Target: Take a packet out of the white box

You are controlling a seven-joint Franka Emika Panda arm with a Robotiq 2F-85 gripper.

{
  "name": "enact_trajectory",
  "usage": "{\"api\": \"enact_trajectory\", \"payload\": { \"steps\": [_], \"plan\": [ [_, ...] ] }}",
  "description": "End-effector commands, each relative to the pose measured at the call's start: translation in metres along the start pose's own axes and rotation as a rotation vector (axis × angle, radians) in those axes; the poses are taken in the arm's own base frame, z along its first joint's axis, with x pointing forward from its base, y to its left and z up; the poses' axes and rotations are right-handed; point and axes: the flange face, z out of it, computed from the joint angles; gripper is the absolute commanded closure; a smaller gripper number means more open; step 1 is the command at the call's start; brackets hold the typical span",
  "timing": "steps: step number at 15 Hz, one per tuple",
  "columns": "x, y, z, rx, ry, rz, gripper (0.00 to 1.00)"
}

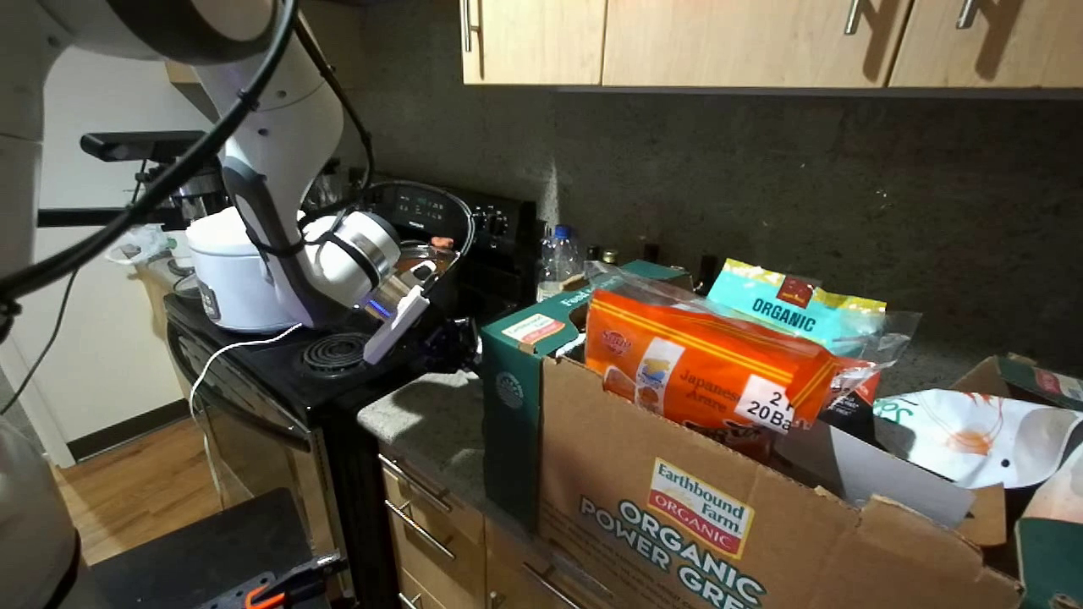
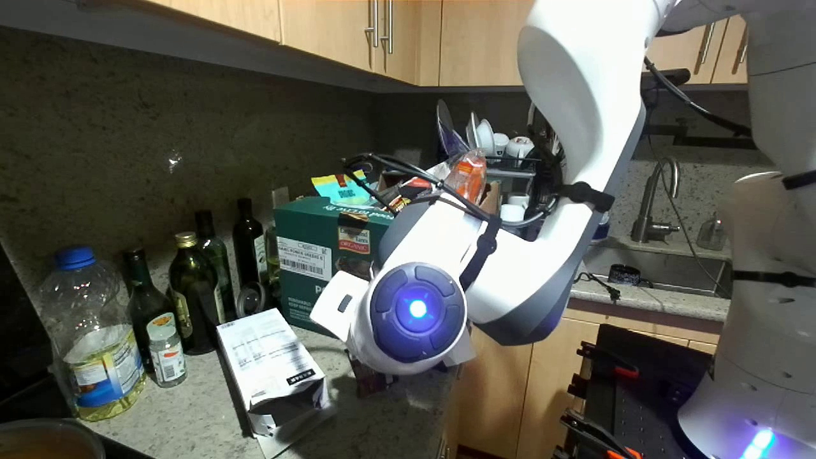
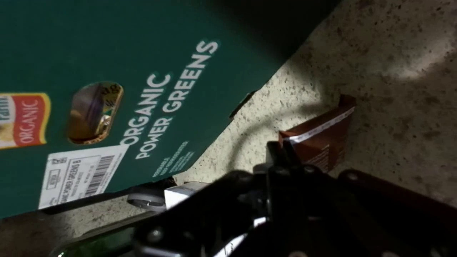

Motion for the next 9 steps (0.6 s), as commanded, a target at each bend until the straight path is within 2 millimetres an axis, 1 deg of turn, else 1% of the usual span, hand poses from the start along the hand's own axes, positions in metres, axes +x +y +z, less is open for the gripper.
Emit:
{"api": "enact_trajectory", "payload": {
  "steps": [1,4,9],
  "plan": [
    [0.013,-0.026,0.007,0.022,0.055,-0.018,1.00],
    [0.022,-0.051,0.002,0.053,0.095,-0.036,1.00],
    [0.039,-0.084,-0.020,0.154,0.168,-0.054,1.00]
  ]
}}
